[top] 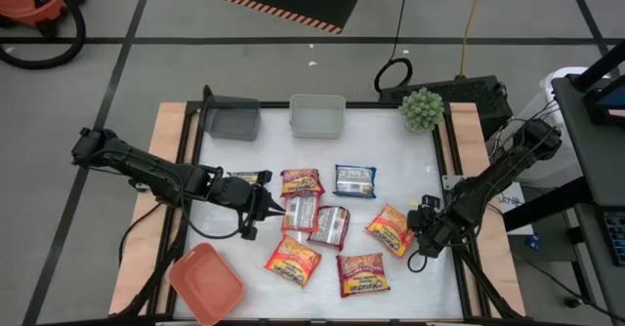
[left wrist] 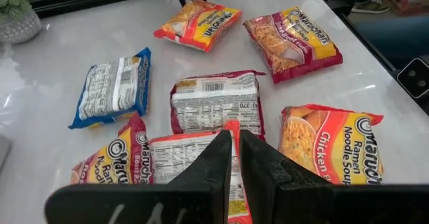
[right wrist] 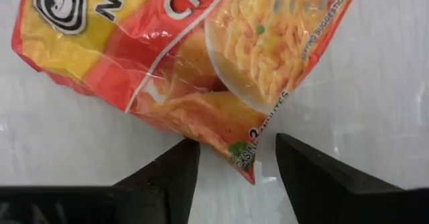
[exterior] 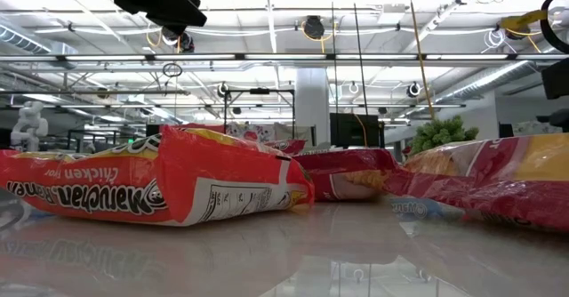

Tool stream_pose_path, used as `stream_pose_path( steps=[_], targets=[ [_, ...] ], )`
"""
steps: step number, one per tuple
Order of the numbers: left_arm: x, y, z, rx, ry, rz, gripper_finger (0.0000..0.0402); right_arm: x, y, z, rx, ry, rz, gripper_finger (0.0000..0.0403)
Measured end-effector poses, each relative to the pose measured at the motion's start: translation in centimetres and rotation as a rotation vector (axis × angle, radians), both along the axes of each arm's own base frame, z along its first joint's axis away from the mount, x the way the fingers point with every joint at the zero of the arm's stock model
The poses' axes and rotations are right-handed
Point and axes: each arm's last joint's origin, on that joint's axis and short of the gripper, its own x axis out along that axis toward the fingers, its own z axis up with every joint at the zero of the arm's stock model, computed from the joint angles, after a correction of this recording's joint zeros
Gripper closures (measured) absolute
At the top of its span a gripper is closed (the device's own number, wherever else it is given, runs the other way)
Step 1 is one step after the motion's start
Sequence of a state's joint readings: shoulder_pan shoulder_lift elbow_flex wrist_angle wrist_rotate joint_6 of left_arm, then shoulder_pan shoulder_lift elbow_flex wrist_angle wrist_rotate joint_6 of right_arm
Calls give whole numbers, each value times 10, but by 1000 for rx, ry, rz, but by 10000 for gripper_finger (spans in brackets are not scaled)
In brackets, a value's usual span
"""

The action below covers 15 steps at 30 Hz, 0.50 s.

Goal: Sort Maruchan noodles
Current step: Put the right orange noodle pack into the black bin

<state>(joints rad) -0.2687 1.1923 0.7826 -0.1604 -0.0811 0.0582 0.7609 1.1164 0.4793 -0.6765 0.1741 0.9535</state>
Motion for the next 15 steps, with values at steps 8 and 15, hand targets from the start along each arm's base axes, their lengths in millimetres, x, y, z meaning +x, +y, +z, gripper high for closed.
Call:
stream_pose_path(
  steps=[8,15],
  targets=[
    [0,0,0,0,1,0,364,1,0,0,-11,-13,46,310],
    [0,0,0,0,1,0,364,2,1,1,-16,-37,13,396]
  ],
)
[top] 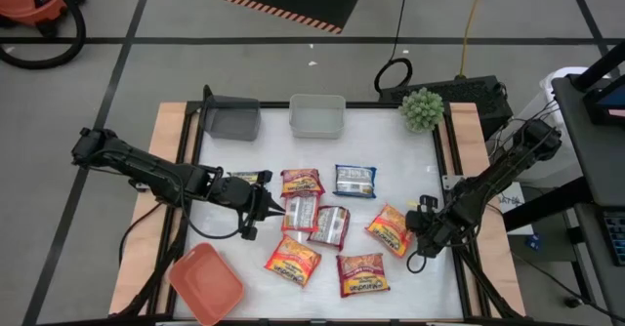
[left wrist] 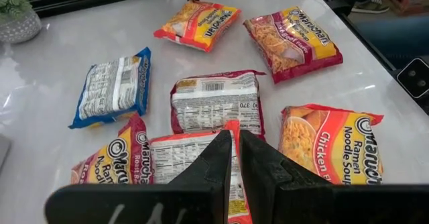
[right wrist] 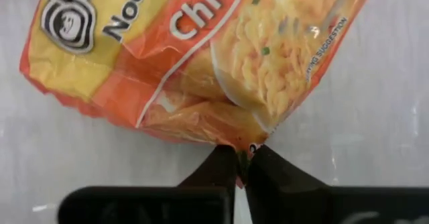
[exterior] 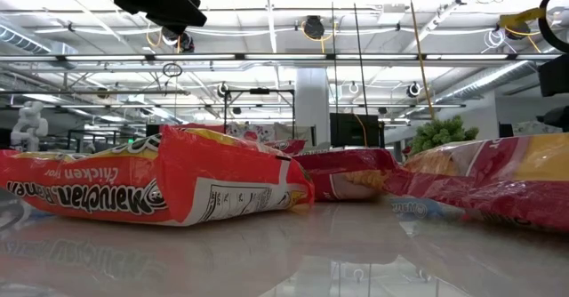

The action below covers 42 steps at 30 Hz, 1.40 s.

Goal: Sort Maruchan noodles
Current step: Put the right orange noodle pack into the black bin

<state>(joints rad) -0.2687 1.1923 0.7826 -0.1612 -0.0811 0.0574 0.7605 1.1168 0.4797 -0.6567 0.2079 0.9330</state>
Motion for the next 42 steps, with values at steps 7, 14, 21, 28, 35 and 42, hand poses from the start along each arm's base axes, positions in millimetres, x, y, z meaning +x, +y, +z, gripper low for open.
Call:
stream_pose_path(
  steps=[7,14,21,28,35,42],
  targets=[
    [1,1,2,76,-35,11,364,2,-3,1,-68,-69,-42,401],
    [7,6,10,126,-140,79,364,10,-2,17,-204,-216,-83,402],
    [12,19,16,114,-196,139,364,27,4,47,-339,-406,-63,403],
    [16,25,23,109,-277,156,363,46,5,83,-464,-526,-35,403],
    [18,27,28,85,-329,105,295,69,-2,112,-582,-588,28,403],
    [20,29,40,97,-456,185,207,97,-16,135,-692,-697,63,403]
  ],
)
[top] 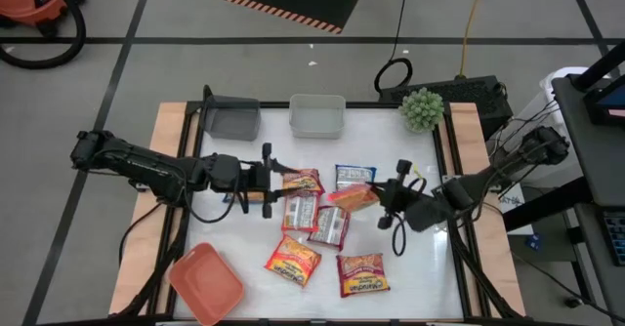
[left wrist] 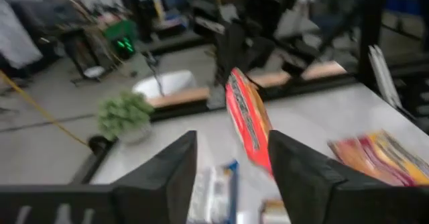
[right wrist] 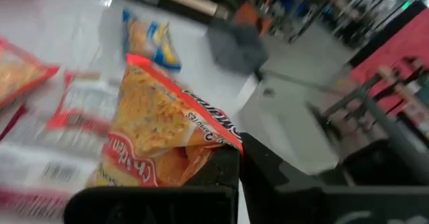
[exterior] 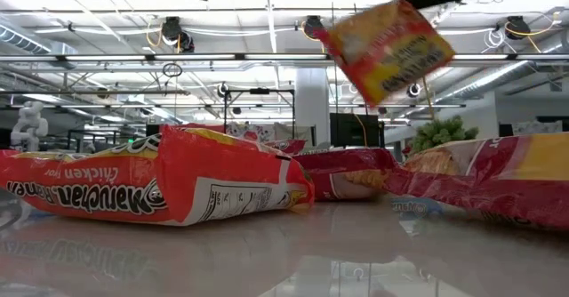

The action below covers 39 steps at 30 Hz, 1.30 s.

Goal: Sort Maruchan noodles
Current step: Put the right orange noodle pack into the black bin

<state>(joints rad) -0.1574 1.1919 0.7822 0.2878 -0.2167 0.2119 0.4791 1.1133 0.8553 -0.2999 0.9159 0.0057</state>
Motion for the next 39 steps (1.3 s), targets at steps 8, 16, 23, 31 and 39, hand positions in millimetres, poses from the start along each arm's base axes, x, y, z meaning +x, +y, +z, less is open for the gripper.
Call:
stream_pose_path(
  steps=[8,16,23,31,39],
  targets=[
    [1,0,6,-17,-72,20,155,15,-18,14,-66,-84,-38,403],
    [17,-1,-6,-75,-79,28,108,19,-23,15,3,-107,-12,403],
    [47,5,-35,-106,-99,56,65,19,-23,16,5,-114,-13,403],
    [63,7,-49,-178,-70,-15,50,19,-24,16,20,-123,-23,403],
    [82,13,-62,-227,-25,14,50,22,-30,20,58,-187,-57,403]
  ],
)
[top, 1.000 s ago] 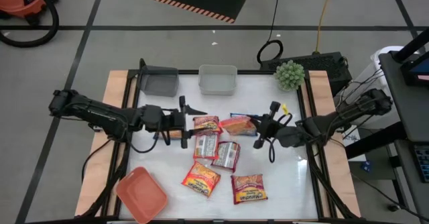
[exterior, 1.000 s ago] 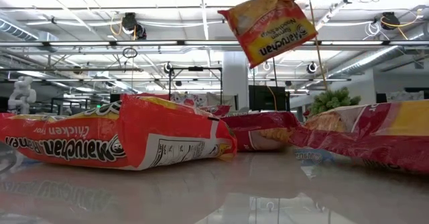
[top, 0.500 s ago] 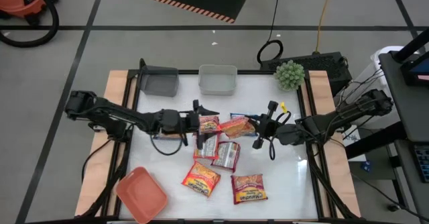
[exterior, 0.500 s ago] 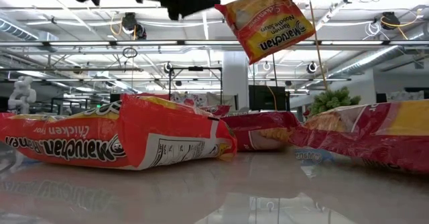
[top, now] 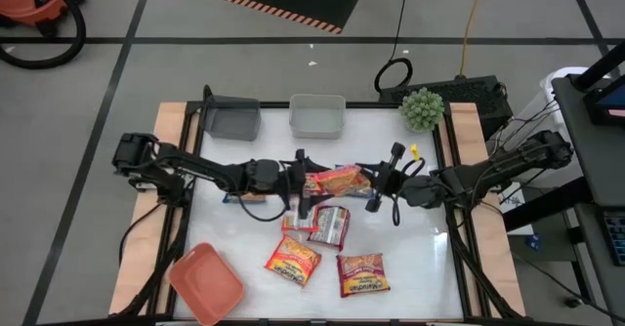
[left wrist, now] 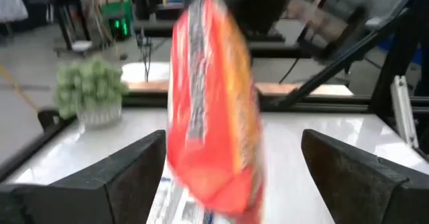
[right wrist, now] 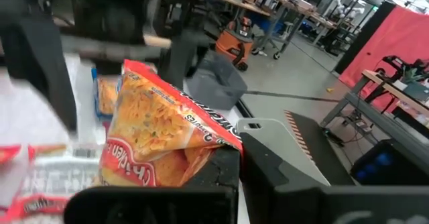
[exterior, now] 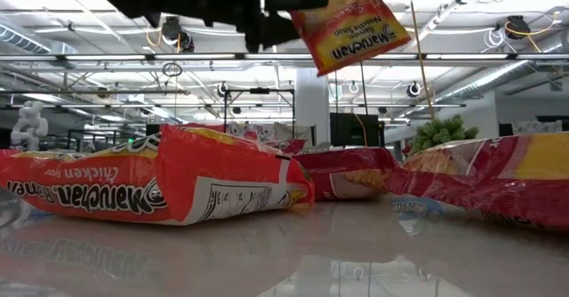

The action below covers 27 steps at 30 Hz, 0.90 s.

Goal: Sort Maruchan noodles
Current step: Put the right orange noodle pack into the black bin

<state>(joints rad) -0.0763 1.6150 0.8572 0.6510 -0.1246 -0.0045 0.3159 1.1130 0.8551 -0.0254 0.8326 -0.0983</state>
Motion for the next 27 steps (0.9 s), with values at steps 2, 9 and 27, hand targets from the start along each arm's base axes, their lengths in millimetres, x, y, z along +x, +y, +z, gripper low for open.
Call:
stream_pose_path(
  steps=[2,9,27],
  targets=[
    [6,2,-3,-5,6,7,50,0,-1,1,3,-7,-3,403],
    [12,3,5,-2,-25,17,53,0,-2,-1,-3,8,-10,403],
    [13,4,7,22,-25,25,263,0,-2,-2,-7,18,-11,403]
  ],
)
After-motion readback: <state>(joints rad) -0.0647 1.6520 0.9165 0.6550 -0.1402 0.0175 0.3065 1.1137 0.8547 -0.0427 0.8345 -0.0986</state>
